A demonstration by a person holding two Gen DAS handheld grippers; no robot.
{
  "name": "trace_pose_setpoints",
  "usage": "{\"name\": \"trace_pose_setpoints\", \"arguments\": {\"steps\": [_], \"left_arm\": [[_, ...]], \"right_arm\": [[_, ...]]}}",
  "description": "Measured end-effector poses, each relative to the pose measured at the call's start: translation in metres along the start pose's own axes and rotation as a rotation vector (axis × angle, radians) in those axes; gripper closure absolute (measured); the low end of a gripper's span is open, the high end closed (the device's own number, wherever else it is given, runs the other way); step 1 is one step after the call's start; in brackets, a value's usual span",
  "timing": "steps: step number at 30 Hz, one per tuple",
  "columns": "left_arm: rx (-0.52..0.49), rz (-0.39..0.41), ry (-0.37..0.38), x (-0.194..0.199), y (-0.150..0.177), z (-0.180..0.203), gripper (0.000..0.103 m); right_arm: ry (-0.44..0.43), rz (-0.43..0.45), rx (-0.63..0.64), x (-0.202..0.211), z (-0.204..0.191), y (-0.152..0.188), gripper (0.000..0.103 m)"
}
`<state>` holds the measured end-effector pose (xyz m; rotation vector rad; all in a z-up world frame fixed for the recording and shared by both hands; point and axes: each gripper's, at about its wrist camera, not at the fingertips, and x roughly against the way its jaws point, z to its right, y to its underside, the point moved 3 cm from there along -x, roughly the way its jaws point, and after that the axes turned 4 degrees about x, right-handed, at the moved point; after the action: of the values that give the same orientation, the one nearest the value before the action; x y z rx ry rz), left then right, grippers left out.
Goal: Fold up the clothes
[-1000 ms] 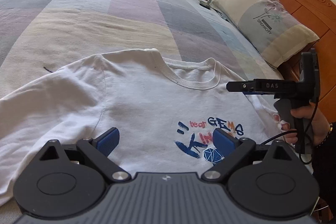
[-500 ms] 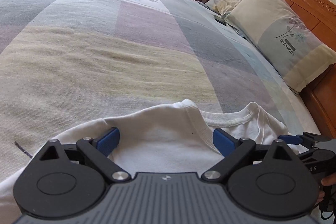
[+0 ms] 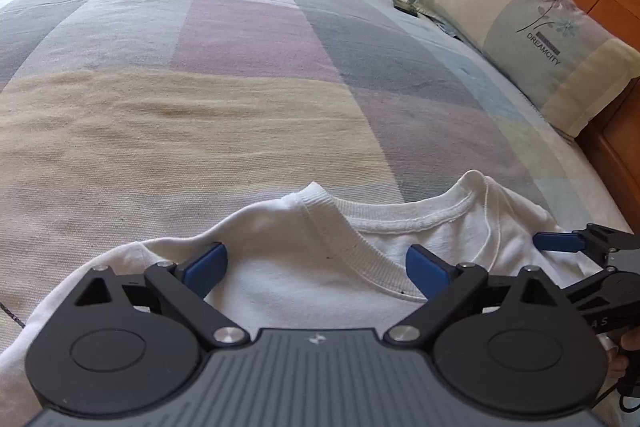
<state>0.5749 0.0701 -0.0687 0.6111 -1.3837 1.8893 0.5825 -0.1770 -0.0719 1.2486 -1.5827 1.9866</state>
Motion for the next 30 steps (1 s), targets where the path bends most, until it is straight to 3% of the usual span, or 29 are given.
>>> {"name": "trace_pose_setpoints", "arguments": {"steps": [3,8,13,17,20,26,30], "left_arm": [[-0.007,-0.016,-0.028,0.010,-0.004,0.007,0.007],[-0.043,0.000,-0.018,0.056,0.017,0.021,0.007],[-0.001,-0.041,-0.054,0.086,0.062,0.022,0.007],[0.061,-0.106,-0.043,0.094,0.092,0.024,0.007],[0.024,-0.118,-0.022,0.099,0.097,0.041,0.007],[-0.068,-0.130,0.021,0.108,0.104,0.079,0.007],[-0.123,-0.147,0.046,0.110,0.109,0.102,0.007]], "right_arm": [[-0.014,-0.019,0.017,-0.001,0.002,-0.004,0.000],[-0.025,-0.036,-0.069,0.026,-0.004,0.000,0.000],[-0.197,-0.027,-0.099,0.068,-0.041,0.047,0.000],[-0.221,-0.011,-0.069,0.091,-0.055,0.085,0.000],[-0.220,0.001,-0.102,0.110,-0.045,0.097,0.000],[-0.140,0.085,-0.403,0.155,0.020,0.130,0.000],[-0.023,0.169,-0.628,0.192,0.069,0.174,0.000]]}}
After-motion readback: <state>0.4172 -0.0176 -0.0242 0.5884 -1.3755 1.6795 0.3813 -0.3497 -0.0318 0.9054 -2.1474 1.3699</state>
